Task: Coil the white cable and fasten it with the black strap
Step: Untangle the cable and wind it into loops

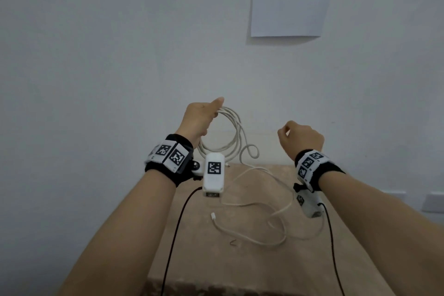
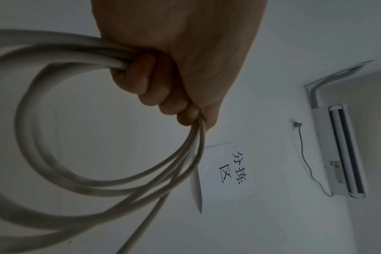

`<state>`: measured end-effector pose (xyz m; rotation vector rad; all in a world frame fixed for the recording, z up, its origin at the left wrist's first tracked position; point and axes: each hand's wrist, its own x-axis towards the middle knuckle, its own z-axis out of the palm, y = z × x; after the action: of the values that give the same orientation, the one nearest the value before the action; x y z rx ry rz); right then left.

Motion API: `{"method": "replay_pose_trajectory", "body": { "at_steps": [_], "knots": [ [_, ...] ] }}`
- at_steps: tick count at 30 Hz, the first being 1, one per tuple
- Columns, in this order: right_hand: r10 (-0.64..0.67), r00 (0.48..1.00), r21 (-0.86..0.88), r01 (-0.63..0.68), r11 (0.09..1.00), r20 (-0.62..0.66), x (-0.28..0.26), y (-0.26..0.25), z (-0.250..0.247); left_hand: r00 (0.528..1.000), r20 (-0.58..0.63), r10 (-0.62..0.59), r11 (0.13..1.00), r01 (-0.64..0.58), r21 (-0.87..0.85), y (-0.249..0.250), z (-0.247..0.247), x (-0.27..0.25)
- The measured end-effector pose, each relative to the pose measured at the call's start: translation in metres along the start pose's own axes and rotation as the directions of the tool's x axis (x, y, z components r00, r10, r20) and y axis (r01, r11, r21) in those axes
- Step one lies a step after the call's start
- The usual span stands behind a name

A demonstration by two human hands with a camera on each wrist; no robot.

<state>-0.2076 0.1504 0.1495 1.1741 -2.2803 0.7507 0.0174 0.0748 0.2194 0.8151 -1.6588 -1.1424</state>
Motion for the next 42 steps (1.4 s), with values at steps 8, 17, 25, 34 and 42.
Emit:
{"method": "replay_pose_trajectory", "body": {
  "at_steps": [8,17,25,34,42],
  "knots": [
    [0.232,0.972,0.585,-0.21,0.783,0.038,0.013,-0.016,-0.002,0.991,0.104,-0.084,0.993,0.075,0.088,-0.022,0.016,0.0],
    [-0.453,0.758,0.715,-0.025,0.699,0.47,-0.012,-0.038,-0.039,0.965,-0.194,-0.175,0.984,0.18,0.005,-0.041,0.007,0.012],
    [-0.214,0.712,0.735,-0.587,0.34,0.669,-0.035,-0.053,-0.019,0.966,-0.229,-0.123,0.991,0.108,-0.075,-0.031,0.017,0.008],
    [-0.191,0.517,0.516,-0.854,-0.058,0.834,-0.038,-0.061,-0.014,0.961,-0.271,-0.057,0.997,0.038,-0.074,-0.032,0.023,0.003],
    [-0.016,0.592,0.592,-0.805,0.041,0.806,-0.016,-0.045,-0.027,0.961,-0.256,0.1,0.983,-0.055,0.178,-0.043,-0.002,0.0]
  ]
}}
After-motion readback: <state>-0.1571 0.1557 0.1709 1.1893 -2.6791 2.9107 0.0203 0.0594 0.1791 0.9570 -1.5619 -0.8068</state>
